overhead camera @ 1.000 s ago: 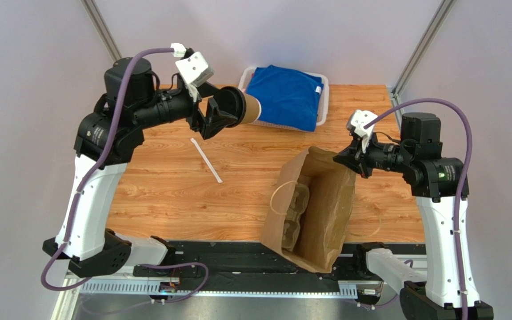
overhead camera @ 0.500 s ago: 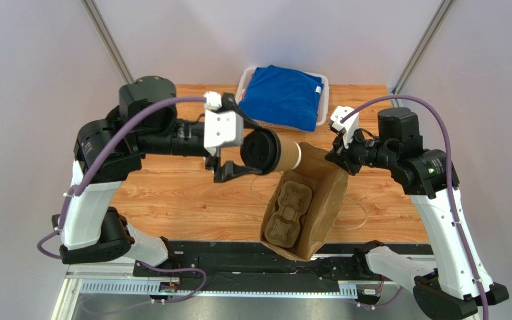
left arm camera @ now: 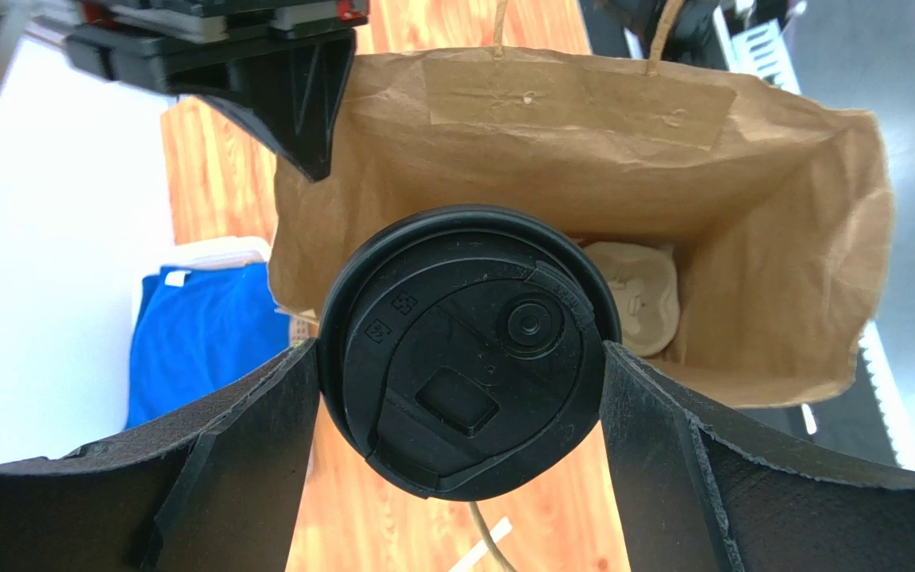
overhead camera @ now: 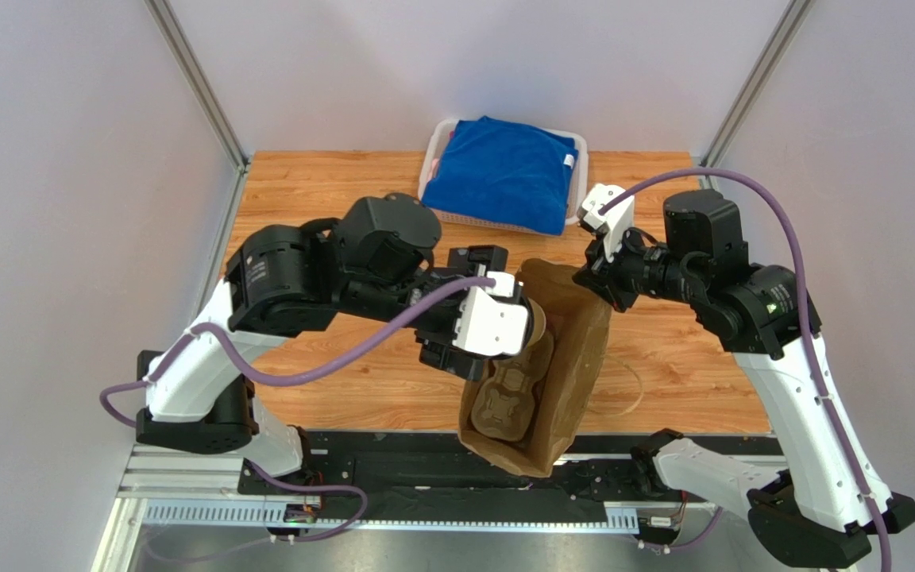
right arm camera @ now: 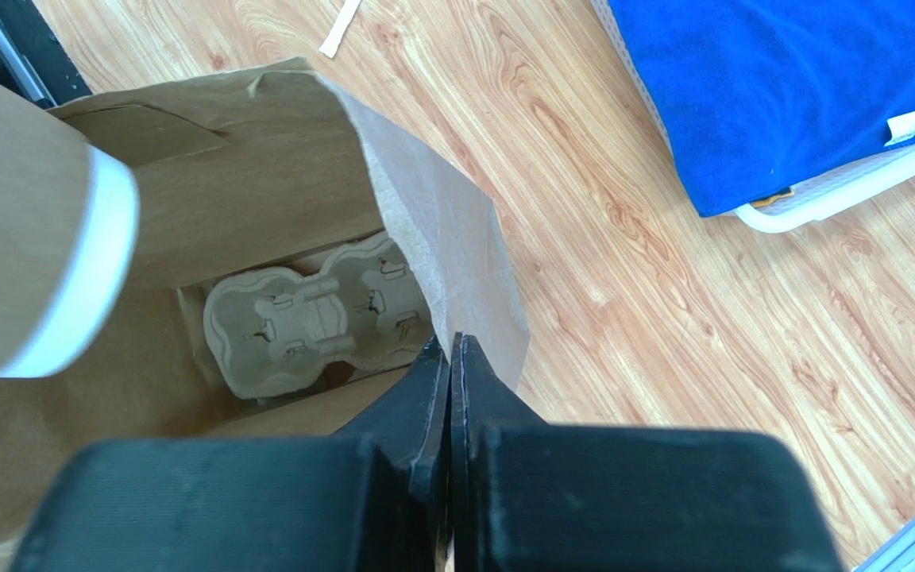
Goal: Pack the takeout coffee
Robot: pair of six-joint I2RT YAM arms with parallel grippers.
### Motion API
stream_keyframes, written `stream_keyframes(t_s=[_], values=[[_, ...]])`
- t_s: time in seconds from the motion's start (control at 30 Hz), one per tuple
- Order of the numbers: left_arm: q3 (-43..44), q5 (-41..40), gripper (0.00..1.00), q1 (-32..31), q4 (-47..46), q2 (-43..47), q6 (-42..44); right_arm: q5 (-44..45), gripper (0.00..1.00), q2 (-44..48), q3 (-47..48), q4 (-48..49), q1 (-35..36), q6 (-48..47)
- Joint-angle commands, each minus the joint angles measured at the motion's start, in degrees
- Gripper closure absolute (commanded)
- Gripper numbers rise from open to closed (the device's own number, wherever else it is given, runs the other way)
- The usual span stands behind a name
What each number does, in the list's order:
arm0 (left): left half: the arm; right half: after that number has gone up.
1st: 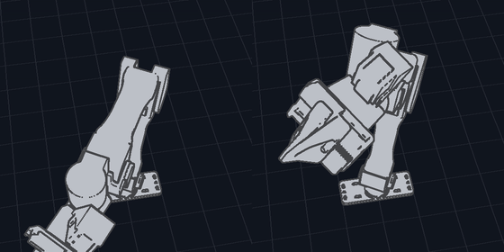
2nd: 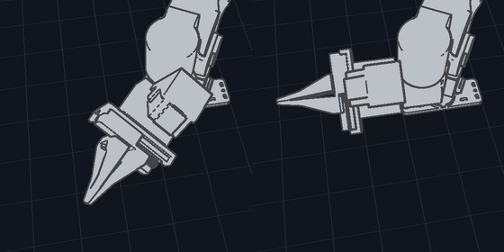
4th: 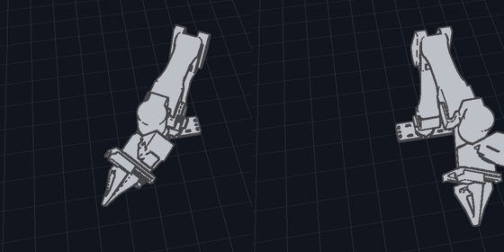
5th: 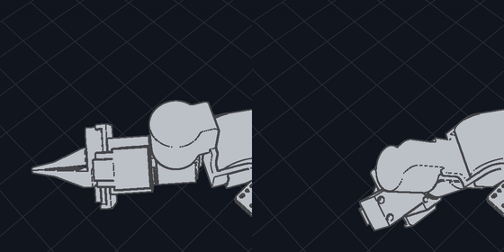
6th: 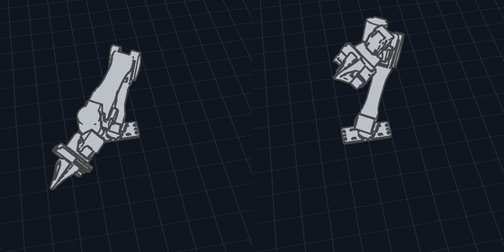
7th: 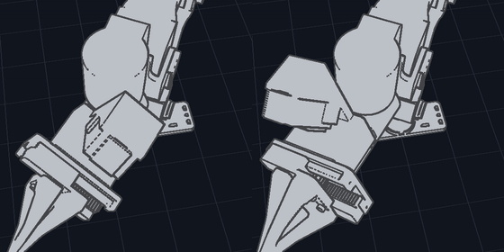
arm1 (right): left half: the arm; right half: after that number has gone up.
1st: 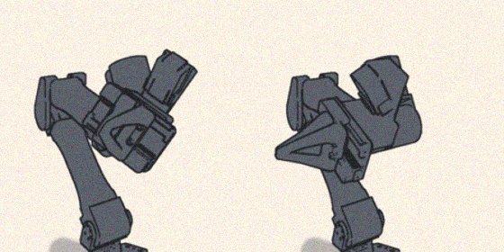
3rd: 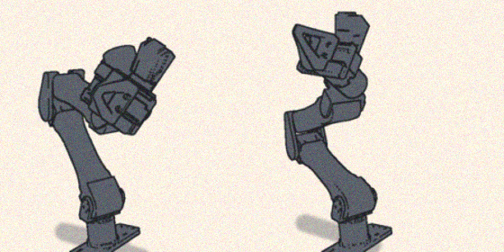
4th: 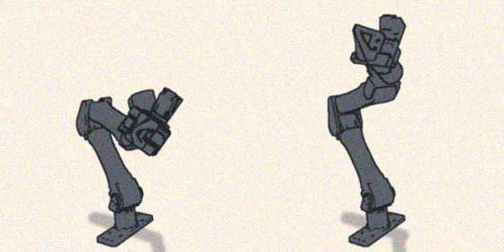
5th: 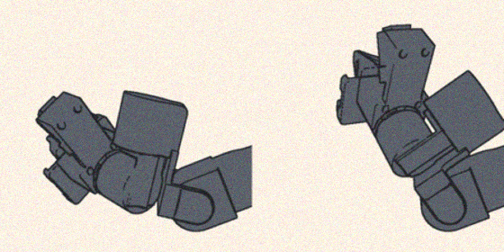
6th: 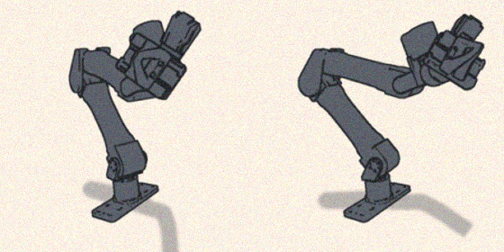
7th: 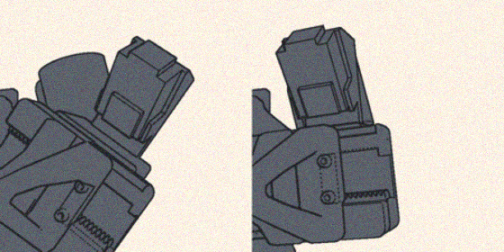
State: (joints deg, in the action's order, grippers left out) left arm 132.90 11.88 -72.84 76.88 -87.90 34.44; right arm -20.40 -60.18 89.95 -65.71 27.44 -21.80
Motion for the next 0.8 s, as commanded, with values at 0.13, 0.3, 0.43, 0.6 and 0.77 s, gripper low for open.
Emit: stream_keyframes(t_s=[0.13, 0.3, 0.43, 0.6, 0.77], values=[[4.12, -5.82, 0.55, -4.15, 2.92, -2.8, 3.01, 1.51, 1.0, -0.02, 2.68, 2.61, 1.03, 3.17], [2.46, -7.83, 0.55, -4.5, 4.68, -5.17, 1.95, 1.42, 1.0, -0.99, 4.35, 2.87, 1.65, 4.22], [5.25, -11.79, 0.55, -4.42, 5.73, -8.07, 2.21, 2.47, 1.0, -1.25, 4.53, 2.7, 2.44, 4.58], [9.31, -13.64, 0.55, -5.29, 8.46, -9.31, 1.78, 5.54, 1.0, -0.81, 3.65, 1.9, 3.67, 4.57], [7.81, -13.64, 0.55, -6.97, 8.9, -10.36, 0.55, 5.81, 1.0, -0.73, 3.74, 2.08, 4.46, 5.19]])
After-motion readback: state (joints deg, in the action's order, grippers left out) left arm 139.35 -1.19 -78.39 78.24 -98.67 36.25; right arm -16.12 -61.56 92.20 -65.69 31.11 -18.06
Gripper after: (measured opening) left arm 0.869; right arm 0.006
